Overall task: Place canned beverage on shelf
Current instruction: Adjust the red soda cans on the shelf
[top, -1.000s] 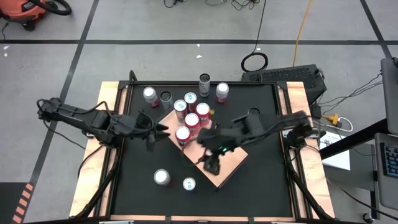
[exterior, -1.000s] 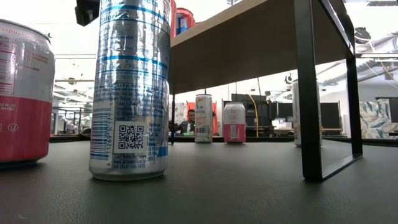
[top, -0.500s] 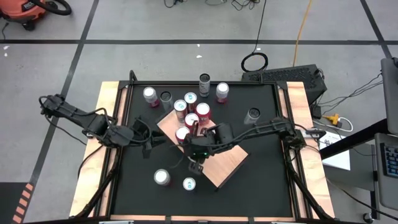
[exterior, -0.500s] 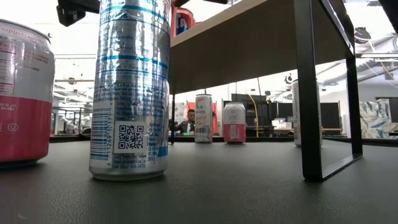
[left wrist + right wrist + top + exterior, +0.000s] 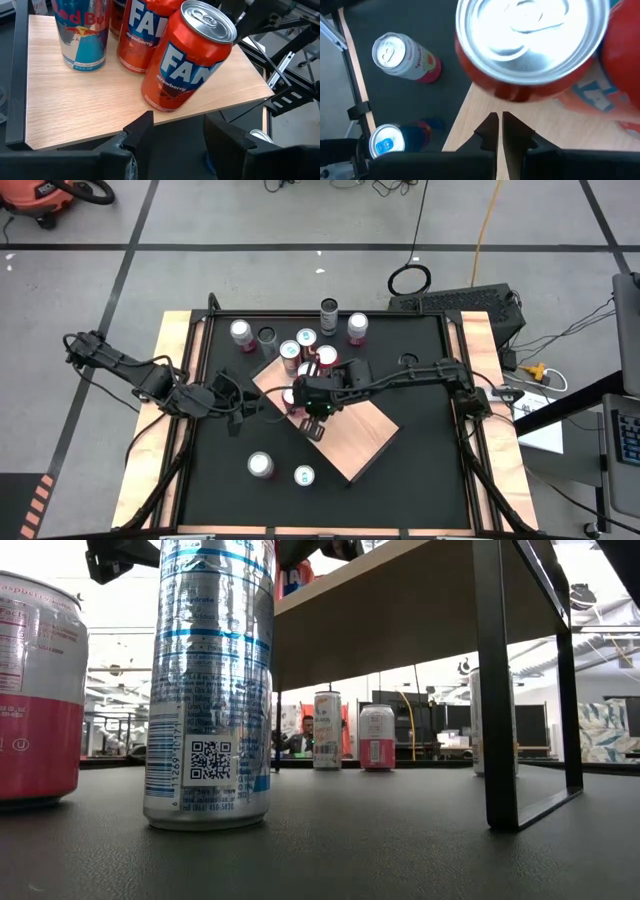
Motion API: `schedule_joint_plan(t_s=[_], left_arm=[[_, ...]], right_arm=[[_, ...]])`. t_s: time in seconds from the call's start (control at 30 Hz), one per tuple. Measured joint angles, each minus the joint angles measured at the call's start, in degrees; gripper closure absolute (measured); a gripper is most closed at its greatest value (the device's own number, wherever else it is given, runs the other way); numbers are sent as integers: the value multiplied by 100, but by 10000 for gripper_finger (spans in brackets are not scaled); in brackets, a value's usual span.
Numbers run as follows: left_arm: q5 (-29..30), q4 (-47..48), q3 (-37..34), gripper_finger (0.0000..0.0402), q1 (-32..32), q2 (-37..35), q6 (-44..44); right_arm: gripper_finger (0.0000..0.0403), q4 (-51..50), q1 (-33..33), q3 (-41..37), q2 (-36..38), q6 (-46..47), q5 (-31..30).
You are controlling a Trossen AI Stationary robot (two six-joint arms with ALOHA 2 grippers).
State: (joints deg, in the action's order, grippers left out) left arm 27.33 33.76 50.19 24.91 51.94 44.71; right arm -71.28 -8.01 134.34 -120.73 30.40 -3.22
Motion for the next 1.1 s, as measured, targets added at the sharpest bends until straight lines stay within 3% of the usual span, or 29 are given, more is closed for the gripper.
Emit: schedule_joint_plan(t_s=[0.97, 1.1], left_arm=[[20, 278, 0, 234, 0, 18, -11], [-255, 86, 0, 234, -2, 115, -94]], right_arm=[[399, 177, 118, 2, 97, -110, 41], [399, 128, 118, 2, 144, -112, 49]])
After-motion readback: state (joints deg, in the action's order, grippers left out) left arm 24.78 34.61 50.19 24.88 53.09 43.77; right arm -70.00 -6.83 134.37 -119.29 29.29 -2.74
